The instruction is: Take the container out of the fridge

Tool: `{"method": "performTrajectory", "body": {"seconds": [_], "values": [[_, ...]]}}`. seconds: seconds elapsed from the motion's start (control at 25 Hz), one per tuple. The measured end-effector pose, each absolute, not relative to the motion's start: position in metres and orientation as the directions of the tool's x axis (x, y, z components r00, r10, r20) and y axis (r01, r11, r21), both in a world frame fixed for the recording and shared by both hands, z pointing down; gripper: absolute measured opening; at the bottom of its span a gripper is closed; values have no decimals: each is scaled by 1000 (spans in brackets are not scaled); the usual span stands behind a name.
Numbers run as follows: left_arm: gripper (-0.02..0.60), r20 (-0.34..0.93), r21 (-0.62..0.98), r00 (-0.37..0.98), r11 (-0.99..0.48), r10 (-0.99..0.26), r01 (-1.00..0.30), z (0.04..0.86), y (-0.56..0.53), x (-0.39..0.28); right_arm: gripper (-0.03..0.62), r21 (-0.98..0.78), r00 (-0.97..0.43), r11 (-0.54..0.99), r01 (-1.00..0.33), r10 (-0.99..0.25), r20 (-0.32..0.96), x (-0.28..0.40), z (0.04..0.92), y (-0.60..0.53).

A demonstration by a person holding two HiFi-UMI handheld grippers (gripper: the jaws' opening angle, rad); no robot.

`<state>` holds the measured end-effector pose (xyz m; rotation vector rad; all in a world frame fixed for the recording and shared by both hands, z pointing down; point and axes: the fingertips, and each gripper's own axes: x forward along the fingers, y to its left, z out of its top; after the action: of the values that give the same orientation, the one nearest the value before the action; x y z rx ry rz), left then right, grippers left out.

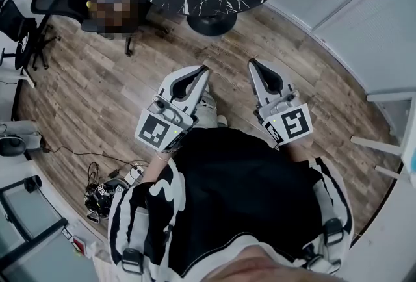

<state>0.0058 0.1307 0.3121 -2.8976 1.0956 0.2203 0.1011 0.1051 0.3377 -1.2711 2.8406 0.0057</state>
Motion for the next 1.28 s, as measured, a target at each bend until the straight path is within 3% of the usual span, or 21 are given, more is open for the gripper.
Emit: {"method": "performTrajectory", "body": {"seconds": [1.28], "values": [[12,-161,26,751,-764,-640,-645,310,85,-3,12,-14,-651,651,-759,-759,-26,92,338,63]]}}
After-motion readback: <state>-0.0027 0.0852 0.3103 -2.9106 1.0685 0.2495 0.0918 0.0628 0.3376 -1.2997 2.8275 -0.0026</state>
